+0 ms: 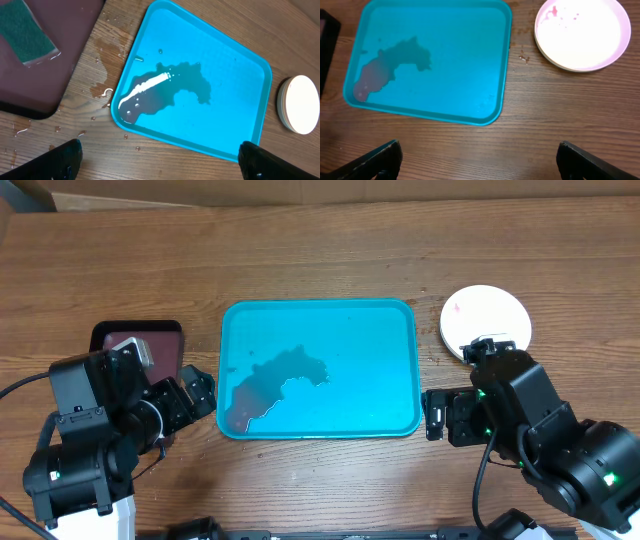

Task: Clean dirty plates on tray and stack at the side

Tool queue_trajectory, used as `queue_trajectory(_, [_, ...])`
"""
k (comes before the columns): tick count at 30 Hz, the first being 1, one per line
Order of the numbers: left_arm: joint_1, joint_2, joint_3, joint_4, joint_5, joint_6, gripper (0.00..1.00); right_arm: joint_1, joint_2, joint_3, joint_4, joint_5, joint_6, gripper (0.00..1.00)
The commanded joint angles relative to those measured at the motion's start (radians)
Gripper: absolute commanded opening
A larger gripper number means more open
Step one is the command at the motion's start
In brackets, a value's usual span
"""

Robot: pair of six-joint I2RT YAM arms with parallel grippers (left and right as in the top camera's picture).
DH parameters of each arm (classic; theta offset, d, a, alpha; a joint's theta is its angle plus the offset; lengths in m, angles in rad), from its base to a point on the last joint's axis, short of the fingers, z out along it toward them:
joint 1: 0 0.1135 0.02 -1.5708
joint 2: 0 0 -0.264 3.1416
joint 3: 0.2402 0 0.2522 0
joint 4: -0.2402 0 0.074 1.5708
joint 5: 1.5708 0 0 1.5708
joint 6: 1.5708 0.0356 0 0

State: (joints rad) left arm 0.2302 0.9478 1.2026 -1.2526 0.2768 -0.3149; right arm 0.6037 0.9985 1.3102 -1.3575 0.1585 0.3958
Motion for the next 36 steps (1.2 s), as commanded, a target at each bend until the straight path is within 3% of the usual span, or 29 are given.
queue_trajectory(1, [-0.005,0.010,-0.004,0.000,0.004,-0.014,1.00,0.004,0.011,-0.008,0.001,0.004,0.010,1.00])
queue_trajectory(9, [-0.005,0.037,-0.004,0.000,0.004,-0.014,1.00,-0.018,0.000,-0.010,0.008,-0.037,0.009,1.00])
queue_trajectory(17, [-0.005,0.070,-0.004,0.000,0.004,-0.014,1.00,-0.262,-0.160,-0.132,0.097,-0.047,-0.011,1.00])
queue_trajectory(23, [-0.005,0.101,-0.004,0.000,0.004,-0.014,1.00,-0.447,-0.428,-0.394,0.362,-0.110,-0.043,1.00])
queue_trajectory(26, [-0.005,0.131,-0.004,0.000,0.004,-0.014,1.00,-0.517,-0.650,-0.648,0.563,-0.208,-0.105,1.00])
queue_trajectory(36, [-0.005,0.190,-0.004,0.000,0.004,-0.014,1.00,-0.646,-0.971,-1.053,0.964,-0.423,-0.105,1.00])
